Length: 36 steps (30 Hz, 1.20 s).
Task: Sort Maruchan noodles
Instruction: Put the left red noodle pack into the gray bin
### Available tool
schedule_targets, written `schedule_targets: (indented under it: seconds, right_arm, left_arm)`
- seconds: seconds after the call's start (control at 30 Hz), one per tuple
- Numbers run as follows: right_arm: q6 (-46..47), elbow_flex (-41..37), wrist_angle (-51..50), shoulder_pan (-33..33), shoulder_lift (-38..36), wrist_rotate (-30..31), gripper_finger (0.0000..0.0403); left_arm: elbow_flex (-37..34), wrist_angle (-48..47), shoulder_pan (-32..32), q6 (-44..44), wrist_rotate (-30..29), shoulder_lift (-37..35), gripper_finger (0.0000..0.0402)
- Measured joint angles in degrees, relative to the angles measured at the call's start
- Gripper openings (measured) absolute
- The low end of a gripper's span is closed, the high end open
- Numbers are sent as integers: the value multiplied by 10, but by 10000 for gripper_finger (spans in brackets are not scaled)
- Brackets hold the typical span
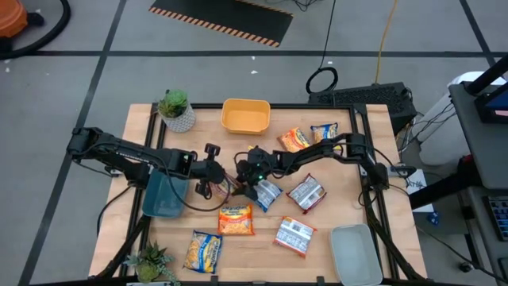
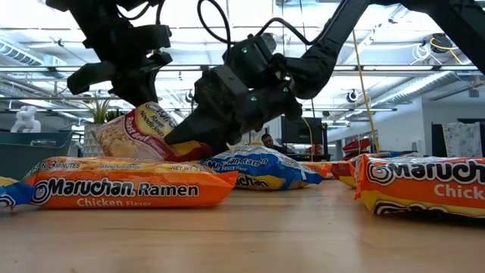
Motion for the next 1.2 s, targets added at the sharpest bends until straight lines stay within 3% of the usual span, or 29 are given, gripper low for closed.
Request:
schedule_targets:
  seconds: [0.27,0.5,0.67,0.9,1.2]
  right_arm:
    - [3,0,-3,-4,-2,-20,96]
    - [16,0,-10,-25,-4,-116,82]
    - [-5,0,-67,-43,-46,-130,77]
    - [-109,0,-267,-35,-167,-10,58]
    - [-167,0,-508,19,-326,111,49]
  left_arm:
    - [0,-12,-2,-49,0,0,10]
    - [5,8,-2,-92,-93,-1,36]
    - [46,12,7,-134,-139,-8,83]
    - [90,7,-3,-234,-232,-36,151]
    - [135,41,-66,-373,-237,-73,161]
